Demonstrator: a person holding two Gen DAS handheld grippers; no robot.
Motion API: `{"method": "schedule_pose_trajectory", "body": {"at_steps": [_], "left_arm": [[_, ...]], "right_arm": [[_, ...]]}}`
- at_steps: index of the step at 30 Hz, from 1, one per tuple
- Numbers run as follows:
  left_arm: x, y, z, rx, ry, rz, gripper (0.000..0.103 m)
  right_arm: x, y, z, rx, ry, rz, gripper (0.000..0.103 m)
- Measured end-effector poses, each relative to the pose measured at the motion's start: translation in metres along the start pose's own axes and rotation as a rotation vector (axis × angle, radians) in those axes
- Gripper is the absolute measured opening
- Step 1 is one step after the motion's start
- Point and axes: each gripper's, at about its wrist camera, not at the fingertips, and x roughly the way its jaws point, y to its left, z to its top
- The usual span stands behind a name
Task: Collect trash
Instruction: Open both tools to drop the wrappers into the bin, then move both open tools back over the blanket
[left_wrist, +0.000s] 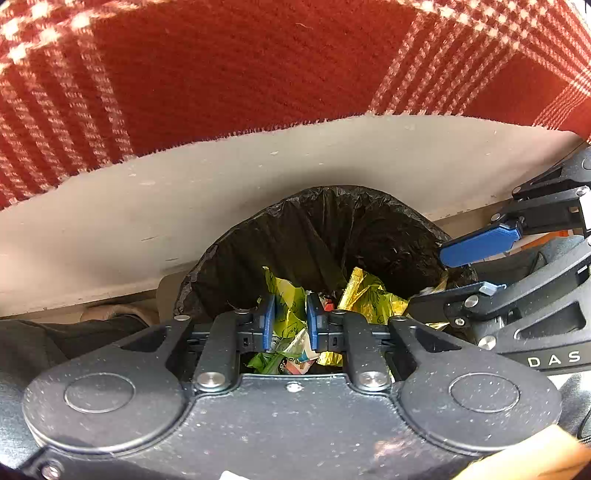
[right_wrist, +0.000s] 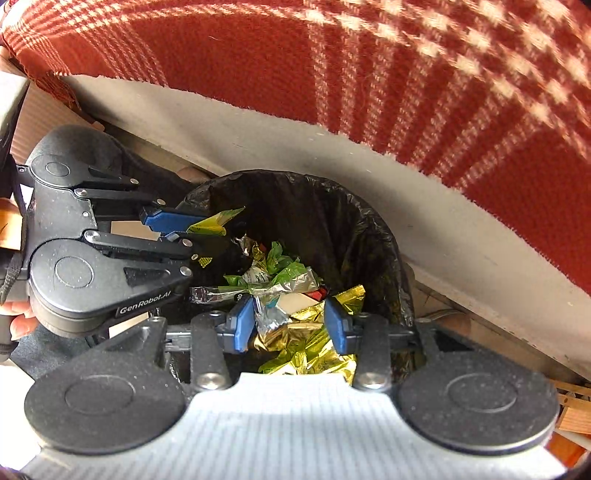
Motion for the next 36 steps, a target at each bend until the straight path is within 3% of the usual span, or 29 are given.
{"method": "schedule_pose_trajectory", "body": {"at_steps": [2, 4, 10, 15, 20, 25, 31, 36], "left_arm": [[-0.002, -0.001, 0.000, -0.003, 0.002, -0.001, 0.040], [-0.003, -0.001, 0.000, -0.009, -0.002, 0.012, 0.050], [-0.018, 0.001, 0.000, -0.027, -0.023, -0.004, 0.055], [-0.055, -0.001, -0.001, 0.015, -0.130, 0.006, 0.060], [-0.121, -0.005, -0.004, 0.077, -0.350, 0.041, 0.076], [-0.179, -0.002, 0.009, 0.063, -0.547, 0.021, 0.081], [-0.209, 0.004, 0.057, 0.054, -0.661, 0.059, 0.082], [-0.215, 0.028, 0.119, -0.032, -0.680, -0.008, 0.082]], "right_arm": [[-0.003, 0.002, 0.000, 0.001, -0.002, -0.002, 0.062], [-0.003, 0.002, -0.001, 0.000, -0.006, -0.006, 0.065], [-0.012, 0.002, -0.002, 0.003, -0.024, -0.023, 0.069], [-0.039, 0.008, -0.009, -0.033, -0.096, -0.057, 0.071], [-0.095, 0.016, -0.020, -0.093, -0.280, -0.071, 0.073], [-0.153, 0.010, -0.026, -0.079, -0.476, -0.043, 0.077], [-0.199, -0.002, -0.013, -0.048, -0.691, -0.139, 0.080], [-0.212, -0.024, 0.018, 0.012, -0.744, -0.234, 0.080]]}}
